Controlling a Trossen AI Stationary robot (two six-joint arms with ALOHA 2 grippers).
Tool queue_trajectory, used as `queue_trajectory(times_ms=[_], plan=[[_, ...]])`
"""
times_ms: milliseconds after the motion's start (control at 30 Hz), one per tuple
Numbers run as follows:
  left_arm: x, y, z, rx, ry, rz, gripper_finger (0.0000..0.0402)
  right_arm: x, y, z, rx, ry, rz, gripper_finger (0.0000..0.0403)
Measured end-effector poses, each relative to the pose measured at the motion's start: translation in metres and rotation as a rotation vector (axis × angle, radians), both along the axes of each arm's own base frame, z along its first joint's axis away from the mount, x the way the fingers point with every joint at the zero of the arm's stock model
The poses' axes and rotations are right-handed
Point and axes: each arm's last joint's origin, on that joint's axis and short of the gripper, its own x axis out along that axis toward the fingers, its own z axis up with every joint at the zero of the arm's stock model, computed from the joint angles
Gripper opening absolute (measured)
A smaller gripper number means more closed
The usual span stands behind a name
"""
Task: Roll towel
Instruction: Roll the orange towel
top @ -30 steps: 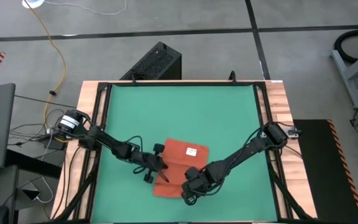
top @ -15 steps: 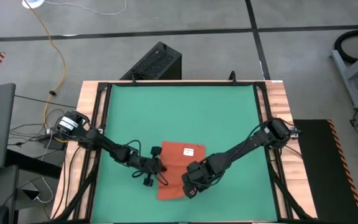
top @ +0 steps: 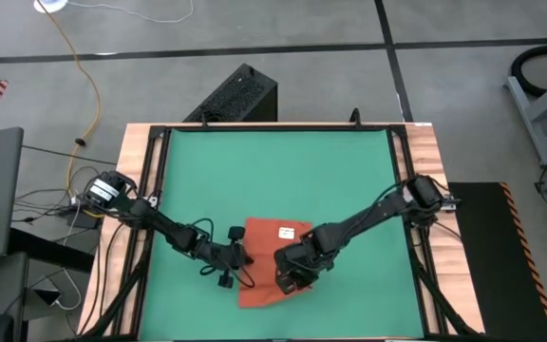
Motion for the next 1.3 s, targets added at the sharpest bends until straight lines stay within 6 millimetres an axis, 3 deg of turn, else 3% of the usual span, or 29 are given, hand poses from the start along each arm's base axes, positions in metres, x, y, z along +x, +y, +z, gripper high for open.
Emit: queue_trajectory(times_ms=[433,633,1100,1300], plan=[[0.0,-0.001,0.0,-0.016,-0.001,0.023,0.0,-0.002,0.007,-0.006,0.044,0.023,0.014,0.0024],[-0.001,-0.002,0.0,-0.024,-0.002,0.028,0.0,-0.005,0.006,-0.029,0.121,0.003,-0.06,0.0024],[-0.001,-0.004,0.001,-0.096,0.002,0.072,0.0,-0.014,0.006,-0.049,0.176,0.0,-0.093,0.0024],[-0.003,-0.008,0.001,-0.108,0.004,0.066,0.0,-0.019,0.01,-0.06,0.295,-0.062,-0.133,0.0024]])
